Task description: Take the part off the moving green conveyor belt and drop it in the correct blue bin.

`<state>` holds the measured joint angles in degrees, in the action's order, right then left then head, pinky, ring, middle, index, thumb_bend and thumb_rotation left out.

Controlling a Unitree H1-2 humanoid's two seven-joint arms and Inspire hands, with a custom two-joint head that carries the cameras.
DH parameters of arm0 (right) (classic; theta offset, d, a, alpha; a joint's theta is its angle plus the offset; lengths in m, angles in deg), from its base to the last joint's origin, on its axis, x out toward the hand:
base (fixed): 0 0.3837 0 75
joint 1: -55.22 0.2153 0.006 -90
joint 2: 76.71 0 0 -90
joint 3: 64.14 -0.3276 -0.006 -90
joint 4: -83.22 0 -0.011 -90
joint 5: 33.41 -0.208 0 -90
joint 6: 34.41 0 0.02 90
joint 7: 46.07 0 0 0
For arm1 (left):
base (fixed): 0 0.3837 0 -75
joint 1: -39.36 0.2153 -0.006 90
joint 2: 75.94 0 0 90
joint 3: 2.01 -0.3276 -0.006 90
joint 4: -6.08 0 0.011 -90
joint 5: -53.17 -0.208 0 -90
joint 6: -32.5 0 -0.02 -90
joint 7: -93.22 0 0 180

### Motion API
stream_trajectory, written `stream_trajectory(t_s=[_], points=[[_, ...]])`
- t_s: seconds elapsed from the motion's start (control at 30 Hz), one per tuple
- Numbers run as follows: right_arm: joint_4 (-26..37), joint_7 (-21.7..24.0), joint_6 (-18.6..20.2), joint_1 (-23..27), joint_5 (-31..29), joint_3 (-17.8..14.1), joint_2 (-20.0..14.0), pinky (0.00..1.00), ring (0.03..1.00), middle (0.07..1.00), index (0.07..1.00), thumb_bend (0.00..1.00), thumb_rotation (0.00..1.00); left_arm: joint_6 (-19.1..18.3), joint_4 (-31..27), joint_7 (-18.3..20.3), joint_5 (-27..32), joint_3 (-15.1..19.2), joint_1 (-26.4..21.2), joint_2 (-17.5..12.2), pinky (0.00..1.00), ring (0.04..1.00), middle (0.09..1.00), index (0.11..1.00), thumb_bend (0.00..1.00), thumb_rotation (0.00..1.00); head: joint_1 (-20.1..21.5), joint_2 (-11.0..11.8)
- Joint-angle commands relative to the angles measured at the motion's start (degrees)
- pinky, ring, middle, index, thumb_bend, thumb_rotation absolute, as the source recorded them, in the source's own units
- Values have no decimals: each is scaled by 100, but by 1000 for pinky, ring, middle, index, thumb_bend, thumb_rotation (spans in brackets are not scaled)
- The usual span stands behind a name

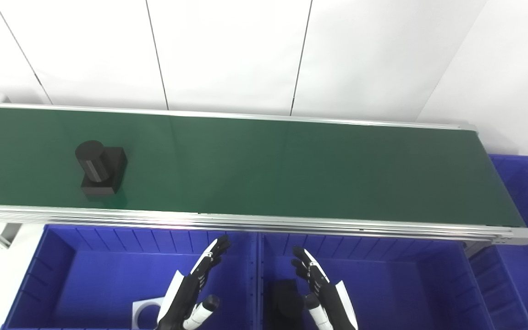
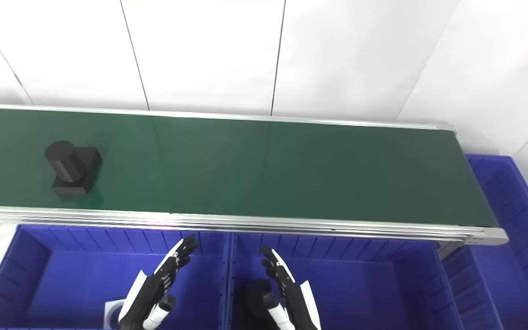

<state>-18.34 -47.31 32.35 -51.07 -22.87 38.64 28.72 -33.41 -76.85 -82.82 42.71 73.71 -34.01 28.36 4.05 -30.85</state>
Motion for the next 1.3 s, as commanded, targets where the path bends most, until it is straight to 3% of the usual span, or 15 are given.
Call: stream_trajectory(t_s=[0.0,0.33,0.77,1.27], points=[[60,-89,-362,74,18,12,4,895,899,920,912,904,1000,275,-34,-98,48,-29,-96,58,946,957,926,923,930,1000,-36,10],[65,-51,-362,69,-85,42,-44,885,904,930,916,866,1000,278,8,-174,20,-95,-111,22,928,950,923,923,932,1000,-91,18],[70,0,-363,82,-241,-6,-169,894,913,936,931,864,1000,279,54,-336,-132,-211,-143,114,892,929,908,916,900,996,-667,45],[72,204,-354,77,-572,-51,-307,945,941,981,955,810,1000,282,187,-629,-156,-456,-245,160,879,913,889,896,852,965,-930,8]])
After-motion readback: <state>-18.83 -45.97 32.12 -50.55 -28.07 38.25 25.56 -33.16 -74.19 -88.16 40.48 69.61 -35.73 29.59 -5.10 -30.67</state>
